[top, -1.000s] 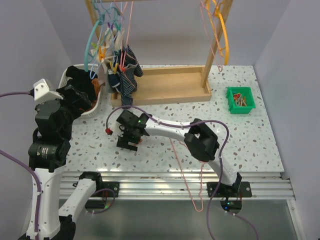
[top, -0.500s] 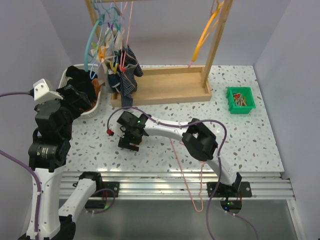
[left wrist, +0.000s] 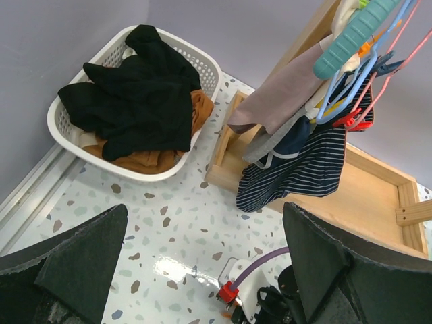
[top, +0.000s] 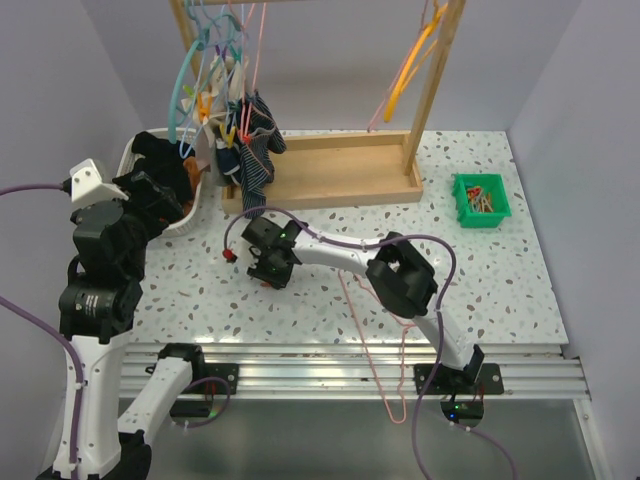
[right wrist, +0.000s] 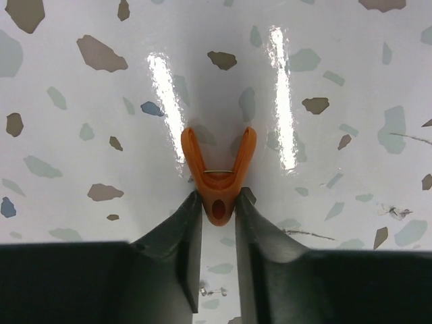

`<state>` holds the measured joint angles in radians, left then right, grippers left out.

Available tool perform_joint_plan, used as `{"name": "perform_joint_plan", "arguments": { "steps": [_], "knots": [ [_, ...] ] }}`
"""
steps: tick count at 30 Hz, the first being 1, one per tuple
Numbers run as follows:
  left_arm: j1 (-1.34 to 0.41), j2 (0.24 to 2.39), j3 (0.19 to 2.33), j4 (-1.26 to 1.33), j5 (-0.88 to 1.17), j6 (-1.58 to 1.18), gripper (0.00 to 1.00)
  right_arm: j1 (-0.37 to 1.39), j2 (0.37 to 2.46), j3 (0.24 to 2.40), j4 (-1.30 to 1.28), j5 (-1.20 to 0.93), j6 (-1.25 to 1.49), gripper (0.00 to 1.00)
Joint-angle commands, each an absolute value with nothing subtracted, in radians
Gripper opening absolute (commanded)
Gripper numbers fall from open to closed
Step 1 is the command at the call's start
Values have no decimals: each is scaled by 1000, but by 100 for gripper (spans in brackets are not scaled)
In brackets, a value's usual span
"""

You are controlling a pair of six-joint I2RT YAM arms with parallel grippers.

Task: Remove the underwear clipped to the hanger
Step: Pick up the clamp at the center of the board, then place the clamp in the bin.

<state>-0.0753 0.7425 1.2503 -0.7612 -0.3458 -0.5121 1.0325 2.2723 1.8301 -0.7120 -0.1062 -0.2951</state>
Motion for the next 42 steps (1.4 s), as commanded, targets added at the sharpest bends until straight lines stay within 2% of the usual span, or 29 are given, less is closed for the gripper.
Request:
{"name": "perform_joint_plan", "arguments": {
  "steps": [1,4,5,11,17,24,27,30,32,36,42],
  "knots": [
    [-81,736,1244,-742,-354,-499,100,1025,2270,1833,-758,-136,-276,19],
    [-81,733,1246,-745,-356,-499,100,1020,2261,1839,-776,-140,-262,2],
    [-81,733,1246,-746,-360,-500,100,1017,2253,1835,-775,-138,-255,0],
    [-81,729,1249,-750,-370,-505,100,997,2094,1711,-709,-78,-118,0],
    [-81,741,1258,-736,-367,-505,100,991,1761,1303,-575,103,145,0],
    [-81,782,1262,-712,-331,-512,100,970,1461,993,-603,426,446,0],
    [-81,798,1262,-709,-315,-520,100,843,1359,922,-673,517,576,0],
    [-83,808,1262,-704,-293,-529,100,595,1272,876,-680,523,620,0],
    [-83,813,1264,-701,-278,-535,100,507,1261,885,-660,540,615,0],
    [-83,831,1258,-695,-244,-552,100,240,1363,991,-615,491,555,0],
    [-83,844,1241,-683,-203,-568,100,2,1584,1279,-586,424,528,0]
  ]
}}
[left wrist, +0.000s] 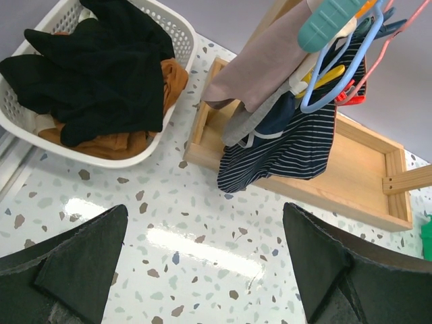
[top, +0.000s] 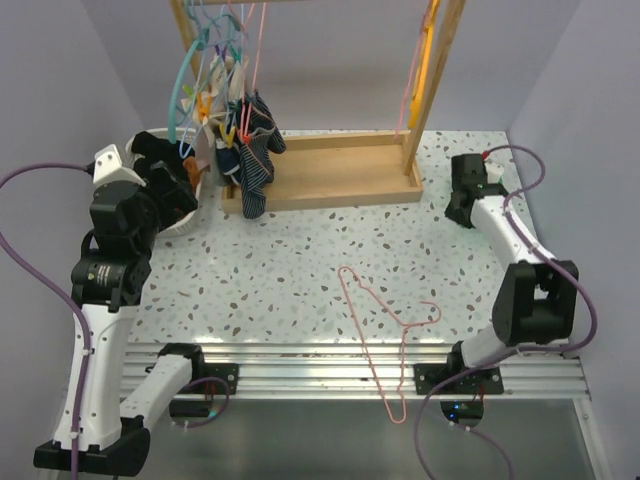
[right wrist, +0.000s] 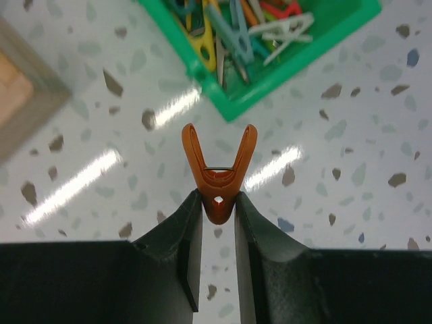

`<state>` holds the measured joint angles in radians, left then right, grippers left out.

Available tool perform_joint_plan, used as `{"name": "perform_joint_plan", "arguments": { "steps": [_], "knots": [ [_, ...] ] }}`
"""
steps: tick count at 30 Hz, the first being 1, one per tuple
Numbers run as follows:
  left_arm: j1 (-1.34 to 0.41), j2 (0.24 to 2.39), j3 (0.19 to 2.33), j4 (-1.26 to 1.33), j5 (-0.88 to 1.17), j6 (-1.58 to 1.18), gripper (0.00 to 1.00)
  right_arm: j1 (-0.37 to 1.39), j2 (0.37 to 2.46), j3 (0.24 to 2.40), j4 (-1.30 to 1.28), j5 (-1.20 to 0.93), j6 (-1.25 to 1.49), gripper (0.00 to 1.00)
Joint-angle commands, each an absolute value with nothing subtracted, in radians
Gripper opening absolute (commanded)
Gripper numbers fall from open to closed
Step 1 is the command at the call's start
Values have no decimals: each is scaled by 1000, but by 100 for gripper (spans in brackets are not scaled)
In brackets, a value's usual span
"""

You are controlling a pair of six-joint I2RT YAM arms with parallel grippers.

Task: Remove the underwear clipped to the hanger
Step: Place the clamp in the bin.

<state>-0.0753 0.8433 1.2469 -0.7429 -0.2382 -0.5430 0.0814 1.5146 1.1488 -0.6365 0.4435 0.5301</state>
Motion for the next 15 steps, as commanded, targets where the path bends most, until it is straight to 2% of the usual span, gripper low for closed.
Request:
{"name": "perform_joint_plan", "arguments": {
  "steps": [1,8,9,10,11,13,15],
  "knots": [
    [-83,847,1238,-681,-193,-569,100,-36,1612,1319,-600,425,534,0],
    [-83,856,1223,-672,-183,-577,100,-130,1839,1620,-637,367,514,0],
    [-83,857,1224,-670,-184,-575,100,-133,1857,1643,-646,365,512,4],
    [-83,861,1226,-669,-186,-574,100,-135,1876,1658,-650,364,511,23],
    [-83,864,1226,-669,-187,-572,100,-135,1893,1672,-643,350,503,33],
    [-83,870,1233,-669,-190,-572,100,-138,1902,1681,-637,333,494,53],
    [-83,871,1236,-666,-190,-571,100,-140,1888,1681,-635,310,477,63]
  ]
}}
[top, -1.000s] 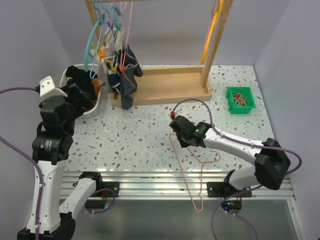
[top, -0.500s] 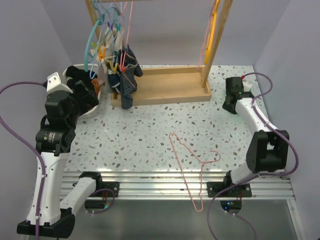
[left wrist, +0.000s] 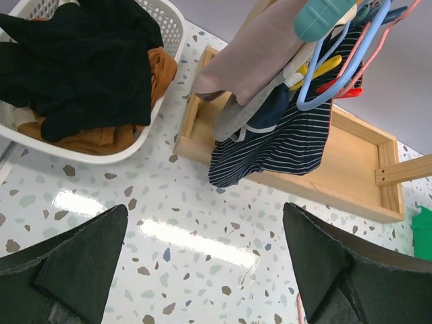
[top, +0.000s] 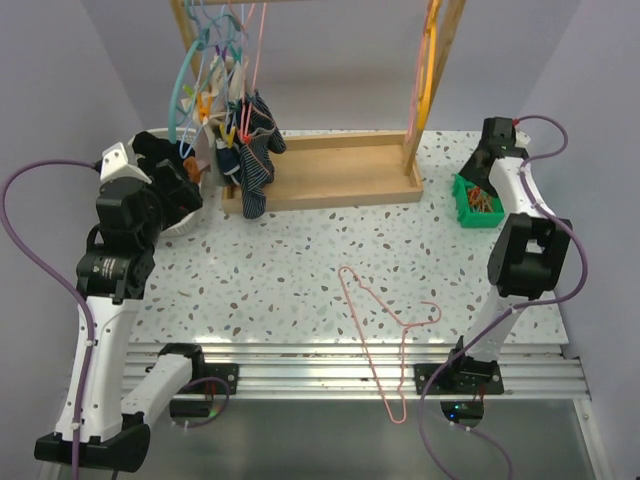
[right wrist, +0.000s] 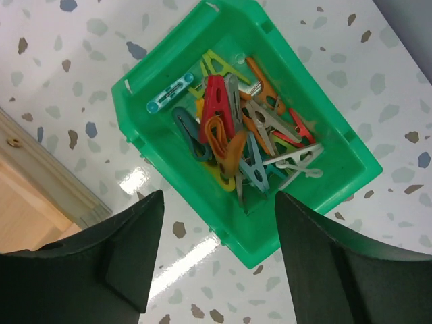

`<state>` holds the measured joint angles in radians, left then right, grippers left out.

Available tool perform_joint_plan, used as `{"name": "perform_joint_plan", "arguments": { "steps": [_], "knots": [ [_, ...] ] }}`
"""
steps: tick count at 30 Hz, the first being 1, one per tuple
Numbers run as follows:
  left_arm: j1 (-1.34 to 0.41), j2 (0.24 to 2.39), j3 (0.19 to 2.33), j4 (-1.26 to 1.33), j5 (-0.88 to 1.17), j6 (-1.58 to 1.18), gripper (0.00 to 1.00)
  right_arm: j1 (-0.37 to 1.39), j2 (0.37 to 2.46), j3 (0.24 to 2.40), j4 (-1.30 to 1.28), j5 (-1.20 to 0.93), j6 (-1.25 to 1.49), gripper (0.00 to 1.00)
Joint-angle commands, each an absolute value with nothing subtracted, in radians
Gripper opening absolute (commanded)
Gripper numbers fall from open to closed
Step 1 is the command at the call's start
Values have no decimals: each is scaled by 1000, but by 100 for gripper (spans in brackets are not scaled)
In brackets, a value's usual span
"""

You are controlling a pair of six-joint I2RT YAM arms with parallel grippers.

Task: Remove the underwear clipped to the hanger
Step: Place the clamp in the bin, then pick up the hanger at the center of the board.

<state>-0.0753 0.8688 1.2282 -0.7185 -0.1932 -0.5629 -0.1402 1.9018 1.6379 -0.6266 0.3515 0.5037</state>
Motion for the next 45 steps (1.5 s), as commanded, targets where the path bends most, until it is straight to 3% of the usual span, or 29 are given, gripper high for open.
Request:
{"name": "perform_joint_plan", "arguments": {
  "steps": [1,5,11,17,18,19,21,27,37,45],
  "knots": [
    [-83,870,1236,-666,-190,-571,100,-140,1878,1675,-629,305,474,72],
    [-83,865,1207,-628,-149,-568,100,-140,1739,1594,-630,285,466,84],
    [-83,870,1134,-525,83,-552,100,-135,1484,1368,-739,173,446,86],
    [-83,842,1051,-471,190,-578,100,-100,1146,1053,-859,21,416,80],
    [-83,839,1043,-471,195,-578,100,-80,1114,1023,-885,-20,413,78],
    [-84,838,1040,-472,202,-578,100,-69,1080,985,-912,-62,411,69],
    [-84,838,1028,-469,213,-583,100,12,1057,947,-963,-165,437,66],
    [-84,827,1011,-453,247,-601,100,357,1029,876,-1084,-92,586,67],
    [-84,796,985,-456,244,-617,100,459,1002,583,-1028,-136,638,62],
    [-84,801,980,-457,238,-617,100,578,1069,531,-879,-158,710,62]
  ]
}}
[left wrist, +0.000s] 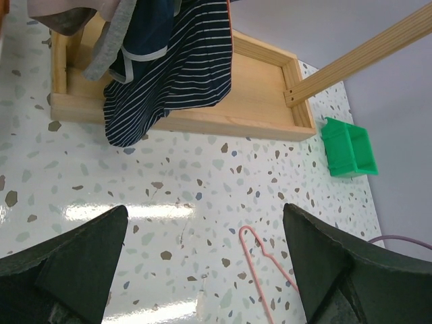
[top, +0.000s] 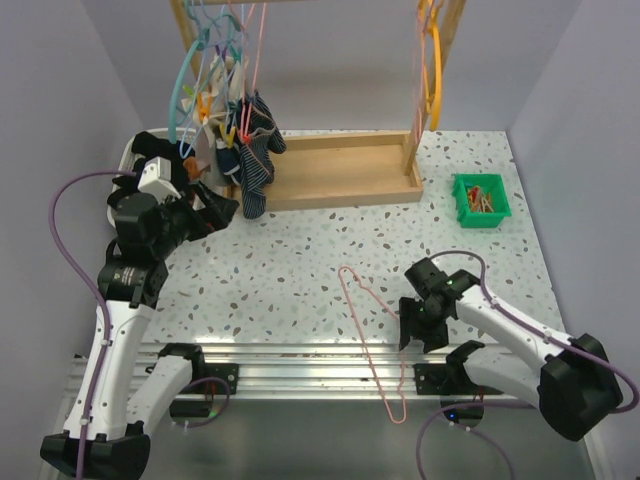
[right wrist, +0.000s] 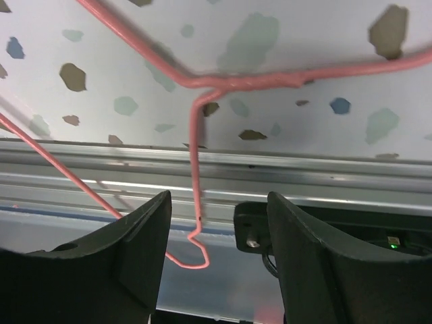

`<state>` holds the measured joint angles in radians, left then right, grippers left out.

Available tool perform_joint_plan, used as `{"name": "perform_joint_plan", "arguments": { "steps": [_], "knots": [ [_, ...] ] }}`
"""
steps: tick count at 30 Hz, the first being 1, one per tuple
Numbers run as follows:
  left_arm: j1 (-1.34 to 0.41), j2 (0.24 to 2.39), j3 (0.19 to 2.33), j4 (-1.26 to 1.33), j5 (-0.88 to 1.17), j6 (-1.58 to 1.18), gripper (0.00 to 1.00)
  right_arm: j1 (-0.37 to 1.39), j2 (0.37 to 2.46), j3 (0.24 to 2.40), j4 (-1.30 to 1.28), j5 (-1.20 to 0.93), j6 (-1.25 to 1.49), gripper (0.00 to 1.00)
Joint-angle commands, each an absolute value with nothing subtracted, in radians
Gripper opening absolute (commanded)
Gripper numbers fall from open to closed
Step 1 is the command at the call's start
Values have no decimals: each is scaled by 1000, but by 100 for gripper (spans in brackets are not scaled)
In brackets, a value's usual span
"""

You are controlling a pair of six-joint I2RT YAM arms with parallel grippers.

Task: Remove the underwear clipped to the hanger
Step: Pick up the hanger at the center of the board.

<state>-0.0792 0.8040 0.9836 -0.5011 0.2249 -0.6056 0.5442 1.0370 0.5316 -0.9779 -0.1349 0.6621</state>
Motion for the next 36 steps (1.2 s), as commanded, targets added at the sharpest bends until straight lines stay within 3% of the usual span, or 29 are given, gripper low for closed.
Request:
{"name": "perform_joint_plan", "arguments": {
  "steps": [1,8,10,11,13,16,18,20,25,30,36],
  "knots": [
    [-83,802,977,-457,238,-617,100,587,1080,537,-865,-156,715,62],
    [-84,799,973,-459,242,-623,100,676,1160,508,-795,-100,796,62],
    [-83,799,974,-468,239,-620,100,681,1158,494,-770,-94,808,57],
    [-84,795,974,-469,238,-620,100,687,1157,485,-762,-94,818,53],
    [-84,793,974,-477,236,-617,100,692,1160,479,-743,-101,821,32],
    [-84,788,973,-482,236,-615,100,706,1167,468,-730,-132,819,17],
    [-84,788,976,-485,236,-614,100,716,1155,469,-736,-146,819,13],
    [-84,787,974,-486,242,-611,100,721,1114,505,-776,-152,807,0],
    [-84,804,974,-485,316,-604,100,724,1026,711,-966,-94,724,0],
    [-92,893,963,-471,613,-569,100,724,1083,871,-1052,-78,574,0],
    [-161,948,986,-537,758,-424,100,726,1170,985,-1101,-80,436,0]
  ]
}}
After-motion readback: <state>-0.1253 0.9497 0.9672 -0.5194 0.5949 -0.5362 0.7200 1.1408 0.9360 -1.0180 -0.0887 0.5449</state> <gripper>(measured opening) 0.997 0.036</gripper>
